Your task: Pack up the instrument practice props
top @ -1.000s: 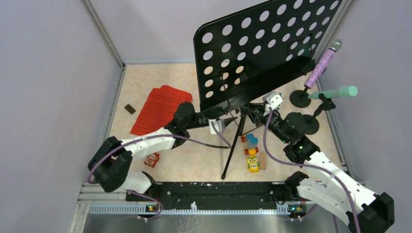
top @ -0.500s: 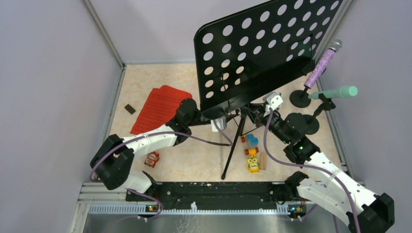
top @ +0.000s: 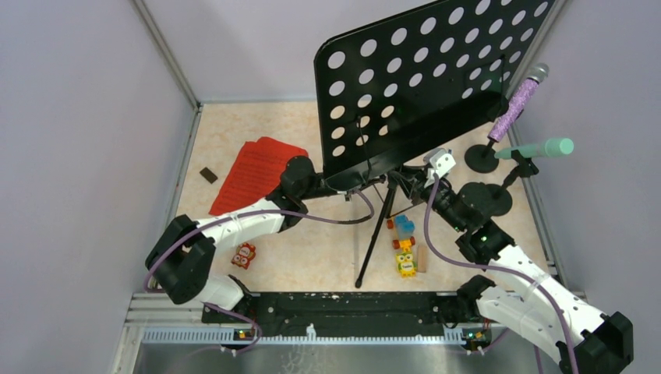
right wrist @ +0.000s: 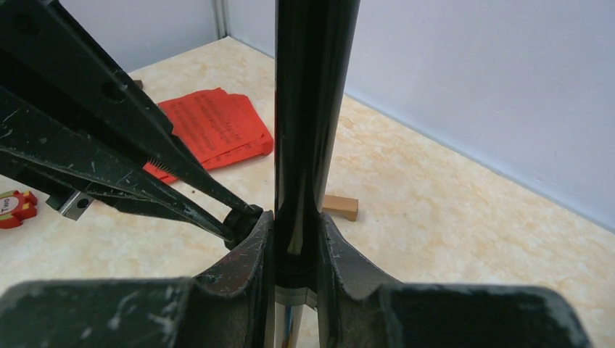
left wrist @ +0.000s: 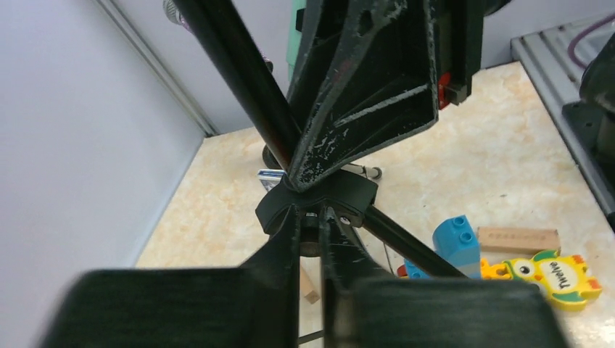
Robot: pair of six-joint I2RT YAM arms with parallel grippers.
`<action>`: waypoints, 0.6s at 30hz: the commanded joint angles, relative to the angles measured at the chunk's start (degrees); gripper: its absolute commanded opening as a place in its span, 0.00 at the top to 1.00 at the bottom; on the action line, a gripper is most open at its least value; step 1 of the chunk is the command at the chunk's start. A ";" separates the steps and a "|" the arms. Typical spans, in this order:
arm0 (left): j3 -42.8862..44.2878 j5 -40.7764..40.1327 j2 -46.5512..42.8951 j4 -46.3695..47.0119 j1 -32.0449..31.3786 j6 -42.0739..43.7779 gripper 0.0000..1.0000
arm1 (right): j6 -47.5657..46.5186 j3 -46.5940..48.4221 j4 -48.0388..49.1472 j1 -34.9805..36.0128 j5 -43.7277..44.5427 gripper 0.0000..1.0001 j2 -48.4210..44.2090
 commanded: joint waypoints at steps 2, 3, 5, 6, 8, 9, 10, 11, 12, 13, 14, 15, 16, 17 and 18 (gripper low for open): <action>-1.01 -1.77 2.15 2.60 -0.35 -11.34 0.67 | -1.88 -1.23 -3.11 1.06 -4.99 1.00 0.07; -1.68 -2.05 2.05 3.76 -0.35 -11.49 0.59 | -1.81 -1.25 -3.11 1.04 -5.04 1.00 0.06; -2.12 -2.37 2.04 4.36 -0.38 -10.98 0.51 | -1.80 -1.25 -3.11 1.07 -5.08 1.00 0.08; -1.73 -2.22 2.01 3.93 -0.38 -10.54 0.49 | -1.80 -1.24 -3.11 1.13 -5.08 1.00 0.06; -0.96 -2.16 2.23 2.74 -0.40 -9.98 0.49 | -1.80 -1.25 -3.08 1.10 -5.02 1.00 0.02; -0.47 -2.09 2.35 2.11 -0.38 -9.88 0.49 | -1.80 -1.29 -2.96 1.09 -5.04 1.00 0.07; -0.19 -2.01 2.60 1.66 -0.36 -9.86 0.51 | -1.80 -1.25 -2.94 1.10 -5.06 1.00 0.14; 0.08 -1.93 2.69 1.33 -0.35 -9.90 0.53 | -1.80 -1.25 -2.94 1.11 -5.08 1.00 0.18; 0.29 -1.85 2.81 1.14 -0.35 -9.93 0.56 | -1.80 -1.22 -2.94 1.10 -5.08 1.00 0.18; 0.39 -1.82 2.93 1.00 -0.36 -10.05 0.58 | -1.80 -1.22 -2.94 1.08 -5.08 1.00 0.12; 0.51 -1.84 3.01 0.93 -0.35 -10.29 0.58 | -1.82 -1.23 -3.00 1.08 -5.12 1.00 0.10; 0.57 -1.82 2.96 0.99 -0.35 -10.51 0.58 | -1.75 -1.20 -3.02 1.12 -5.16 1.00 0.07; 0.47 -1.70 2.99 1.11 -0.35 -10.68 0.58 | -1.75 -1.22 -3.03 1.07 -5.21 1.00 0.09; 0.43 -1.53 2.94 1.28 -0.35 -10.97 0.58 | -1.76 -1.24 -3.03 1.08 -5.17 1.00 0.09; 0.34 -1.29 2.78 1.58 -0.40 -11.19 0.54 | -1.77 -1.25 -3.03 1.13 -5.17 1.00 0.11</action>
